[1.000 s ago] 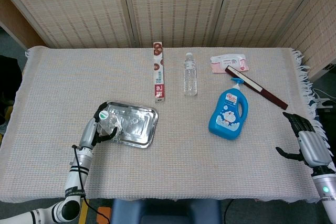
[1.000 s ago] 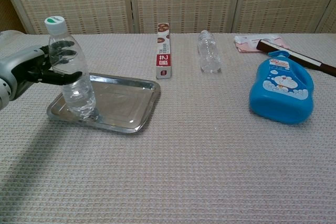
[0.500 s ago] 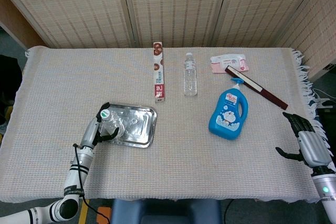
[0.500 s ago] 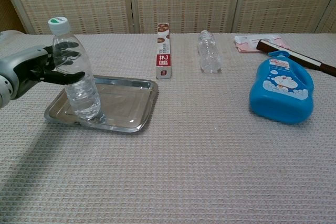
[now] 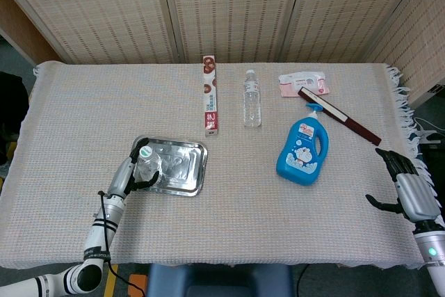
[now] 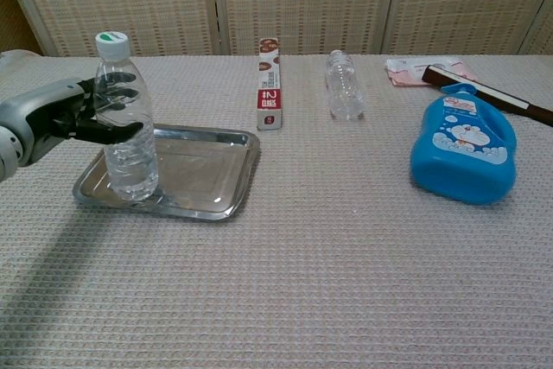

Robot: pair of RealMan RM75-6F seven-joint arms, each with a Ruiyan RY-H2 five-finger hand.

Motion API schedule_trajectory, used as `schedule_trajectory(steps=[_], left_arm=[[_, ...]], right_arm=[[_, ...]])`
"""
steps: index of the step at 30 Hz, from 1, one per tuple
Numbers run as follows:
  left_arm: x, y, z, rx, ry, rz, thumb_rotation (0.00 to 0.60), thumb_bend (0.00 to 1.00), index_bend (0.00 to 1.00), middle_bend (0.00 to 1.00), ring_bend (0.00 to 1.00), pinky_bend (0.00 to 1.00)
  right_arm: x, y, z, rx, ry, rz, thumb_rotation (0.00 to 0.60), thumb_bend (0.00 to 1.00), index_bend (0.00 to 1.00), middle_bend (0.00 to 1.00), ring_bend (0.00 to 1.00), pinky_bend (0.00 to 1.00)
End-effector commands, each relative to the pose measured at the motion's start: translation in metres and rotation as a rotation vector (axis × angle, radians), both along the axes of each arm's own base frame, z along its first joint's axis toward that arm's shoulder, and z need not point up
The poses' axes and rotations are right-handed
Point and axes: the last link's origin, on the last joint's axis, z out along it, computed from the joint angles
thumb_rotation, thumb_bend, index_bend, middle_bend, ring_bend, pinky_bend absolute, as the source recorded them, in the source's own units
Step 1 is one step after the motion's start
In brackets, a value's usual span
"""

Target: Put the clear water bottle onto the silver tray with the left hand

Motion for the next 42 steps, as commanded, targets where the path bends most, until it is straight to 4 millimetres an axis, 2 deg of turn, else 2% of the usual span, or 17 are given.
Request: schedule_trajectory(steps=[1, 9, 27, 33, 42], left_arm=[[0.001, 0.0, 0.001, -0.008, -0.03, 0.009, 0.6, 0.36, 0.0, 0.0, 0.0, 0.18], [0.003, 0.001, 0.009, -0.044, -0.153, 0.046, 0.6, 0.31, 0.0, 0.0, 0.0, 0.18], [-0.005, -0.001, 0.018, -0.052, -0.139, 0.027, 0.6, 0.29, 0.0, 0.0, 0.0, 0.18], [-0.001, -0.001, 0.029, -0.051, -0.132, -0.005, 0.6, 0.29, 0.0, 0.0, 0.0, 0.18], [0.008, 0.011, 0.043, -0.045, -0.124, -0.039, 0.6, 0.29, 0.0, 0.0, 0.0, 0.18]], right_arm=[[0.0, 0.0, 0.0, 0.001, 0.0, 0.001, 0.6, 0.14, 0.06, 0.07, 0.0, 0.06], [0.0, 0.0, 0.001, -0.002, -0.002, 0.001, 0.6, 0.14, 0.06, 0.07, 0.0, 0.06], [-0.001, -0.001, -0.001, 0.004, 0.002, -0.003, 0.6, 0.14, 0.06, 0.07, 0.0, 0.06], [-0.001, -0.001, -0.002, 0.009, 0.006, -0.007, 0.6, 0.14, 0.06, 0.07, 0.0, 0.06], [-0.001, -0.002, -0.003, 0.012, 0.008, -0.01, 0.6, 0.14, 0.06, 0.07, 0.0, 0.06]])
